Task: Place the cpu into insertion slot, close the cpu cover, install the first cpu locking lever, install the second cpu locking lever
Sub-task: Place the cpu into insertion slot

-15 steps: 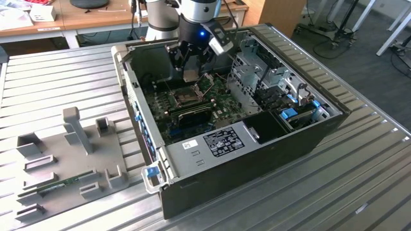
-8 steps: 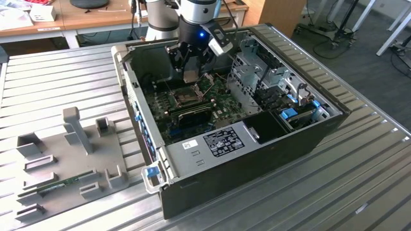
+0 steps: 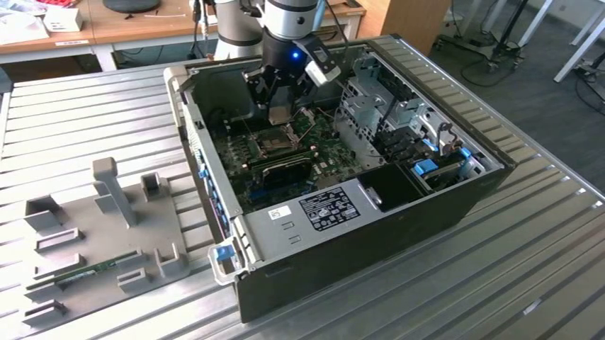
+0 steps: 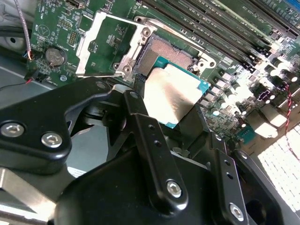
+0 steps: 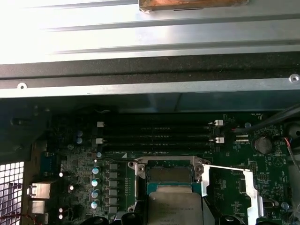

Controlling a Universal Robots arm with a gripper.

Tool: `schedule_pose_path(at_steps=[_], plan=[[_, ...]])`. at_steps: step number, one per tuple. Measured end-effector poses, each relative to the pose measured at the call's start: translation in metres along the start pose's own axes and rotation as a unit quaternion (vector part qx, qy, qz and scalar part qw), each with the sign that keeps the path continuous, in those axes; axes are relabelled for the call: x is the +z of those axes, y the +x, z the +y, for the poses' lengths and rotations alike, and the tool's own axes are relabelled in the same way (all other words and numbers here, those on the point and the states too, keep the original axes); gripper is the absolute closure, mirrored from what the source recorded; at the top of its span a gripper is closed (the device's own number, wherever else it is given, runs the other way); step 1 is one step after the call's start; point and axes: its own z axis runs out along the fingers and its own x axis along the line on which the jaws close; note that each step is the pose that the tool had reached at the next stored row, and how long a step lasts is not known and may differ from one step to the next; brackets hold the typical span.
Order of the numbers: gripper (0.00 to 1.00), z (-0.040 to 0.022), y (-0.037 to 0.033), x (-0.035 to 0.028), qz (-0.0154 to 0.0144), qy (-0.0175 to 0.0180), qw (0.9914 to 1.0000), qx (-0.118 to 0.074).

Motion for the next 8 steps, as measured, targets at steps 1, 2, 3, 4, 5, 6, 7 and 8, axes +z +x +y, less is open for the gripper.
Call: schedule_pose_path(at_steps=[1, 2, 3, 4, 5, 6, 7, 8], plan=[[0.46, 0.0000, 0.0000, 0.0000, 0.0000, 0.0001, 1.00000, 0.000], [0.46, 0.0000, 0.0000, 0.0000, 0.0000, 0.0001, 1.00000, 0.000], [0.46, 0.0000, 0.0000, 0.0000, 0.0001, 0.0001, 1.00000, 0.000], [0.46, 0.0000, 0.0000, 0.0001, 0.0000, 0.0001, 1.00000, 0.000], [0.46, 0.0000, 0.0000, 0.0002, 0.0000, 0.0000, 1.00000, 0.000], [0.46, 0.0000, 0.0000, 0.0004, -0.0004, -0.0001, 0.99999, 0.003], [0.46, 0.0000, 0.0001, 0.0007, -0.0010, -0.0002, 0.99994, 0.011], [0.46, -0.0001, 0.0001, 0.0011, -0.0018, -0.0002, 0.99981, 0.020]])
